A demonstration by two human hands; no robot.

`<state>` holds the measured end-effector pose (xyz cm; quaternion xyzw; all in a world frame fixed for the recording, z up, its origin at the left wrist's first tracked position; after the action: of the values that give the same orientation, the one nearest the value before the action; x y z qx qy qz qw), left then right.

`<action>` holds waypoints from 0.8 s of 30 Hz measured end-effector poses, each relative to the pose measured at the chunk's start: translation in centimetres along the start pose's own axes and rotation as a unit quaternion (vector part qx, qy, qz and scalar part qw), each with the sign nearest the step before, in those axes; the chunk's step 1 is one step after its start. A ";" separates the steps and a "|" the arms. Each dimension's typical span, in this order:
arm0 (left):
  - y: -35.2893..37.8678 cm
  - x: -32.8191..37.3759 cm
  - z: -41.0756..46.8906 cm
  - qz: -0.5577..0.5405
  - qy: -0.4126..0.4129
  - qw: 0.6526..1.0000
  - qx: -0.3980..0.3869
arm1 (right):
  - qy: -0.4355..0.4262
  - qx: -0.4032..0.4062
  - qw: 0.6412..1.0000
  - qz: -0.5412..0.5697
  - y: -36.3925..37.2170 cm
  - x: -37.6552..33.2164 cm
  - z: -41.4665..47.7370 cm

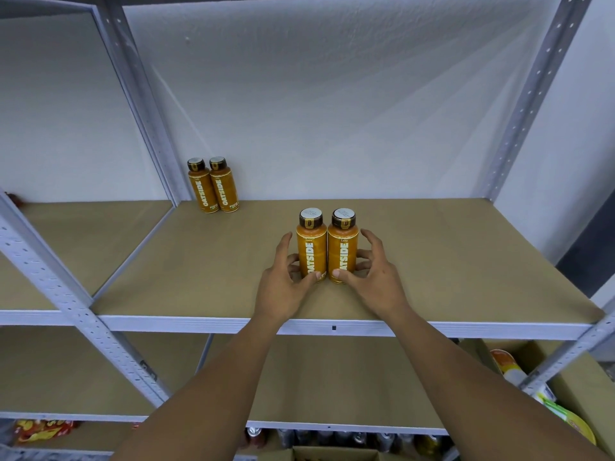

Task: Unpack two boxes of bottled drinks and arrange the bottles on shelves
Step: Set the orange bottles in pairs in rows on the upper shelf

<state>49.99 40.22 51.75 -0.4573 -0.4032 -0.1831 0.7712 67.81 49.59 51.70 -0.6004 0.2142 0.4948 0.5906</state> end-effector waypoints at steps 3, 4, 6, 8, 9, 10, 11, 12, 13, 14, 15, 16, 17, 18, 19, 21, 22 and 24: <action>0.0 0.0 -0.1 -0.006 0.006 1.000 -0.001 | -0.003 -0.004 1.000 -0.003 0.0 -0.1 -0.1; 0.0 0.0 -0.1 -0.009 0.007 1.000 -0.001 | -0.004 -0.005 1.000 -0.001 0.0 -0.1 -0.1; 0.1 0.0 -0.1 -0.009 0.007 1.000 -0.002 | -0.005 -0.005 1.000 0.003 -0.1 -0.1 -0.2; 0.1 0.0 -0.1 -0.013 0.002 1.000 -0.005 | -0.005 -0.004 1.000 0.004 -0.1 -0.1 -0.2; 0.1 0.0 0.0 -0.021 -0.002 1.000 -0.007 | -0.005 -0.004 1.000 0.004 -0.1 -0.1 -0.2; 0.1 0.0 0.0 -0.029 -0.006 0.999 -0.011 | -0.006 -0.004 1.000 0.002 -0.1 -0.1 -0.2; 0.0 0.0 0.1 -0.038 -0.008 0.999 -0.016 | -0.006 -0.005 1.000 0.000 -0.1 -0.1 -0.2; 0.0 0.0 0.1 -0.044 -0.010 0.999 -0.021 | -0.006 -0.006 1.000 -0.001 -0.1 -0.2 -0.2; -0.1 0.0 0.1 -0.048 -0.010 0.998 -0.026 | -0.005 -0.007 1.000 0.001 -0.1 -0.2 -0.2; -0.2 0.1 0.2 -0.050 -0.008 0.998 -0.029 | -0.003 -0.007 1.000 0.004 -0.2 -0.2 -0.2; -0.3 0.3 0.3 -0.050 -0.004 0.998 -0.031 | -0.002 -0.007 1.000 0.007 -0.3 -0.2 -0.2; -0.6 0.6 0.5 -0.050 0.001 0.998 -0.029 | -0.002 -0.007 1.000 0.011 -0.4 -0.3 -0.2; -0.9 0.9 0.7 -0.049 0.008 0.998 -0.025 | -0.003 -0.008 1.000 0.012 -0.5 -0.3 -0.1; -1.3 1.2 0.9 -0.046 0.017 0.999 -0.021 | -0.006 -0.008 1.000 0.011 -0.6 -0.5 0.0; -1.7 1.6 1.1 -0.043 0.028 0.999 -0.018 | -0.013 -0.009 1.000 0.008 -0.8 -0.7 0.0; -2.3 2.2 1.6 -0.032 0.046 0.998 -0.015 | -0.030 -0.003 1.000 0.003 -1.2 -1.2 0.2; -2.6 2.6 1.8 -0.023 0.054 0.998 -0.015 | -0.039 0.001 0.999 0.001 -1.5 -1.5 0.3; -2.9 3.2 2.2 -0.004 0.070 0.997 -0.024 | -0.059 0.007 0.998 -0.006 -2.1 -2.1 0.6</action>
<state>49.01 40.92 56.45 -0.4605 -0.3458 -0.2274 0.7852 68.46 49.86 54.66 -0.5669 0.1788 0.5245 0.6095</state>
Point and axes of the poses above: each hand's wrist, its own z-axis towards the middle knuckle, its own y-axis out of the palm, x = y × z, the point moved 5 cm from there along z, towards the middle knuckle, and after that the axes turned 3 degrees about y, right-handed, at the moved point
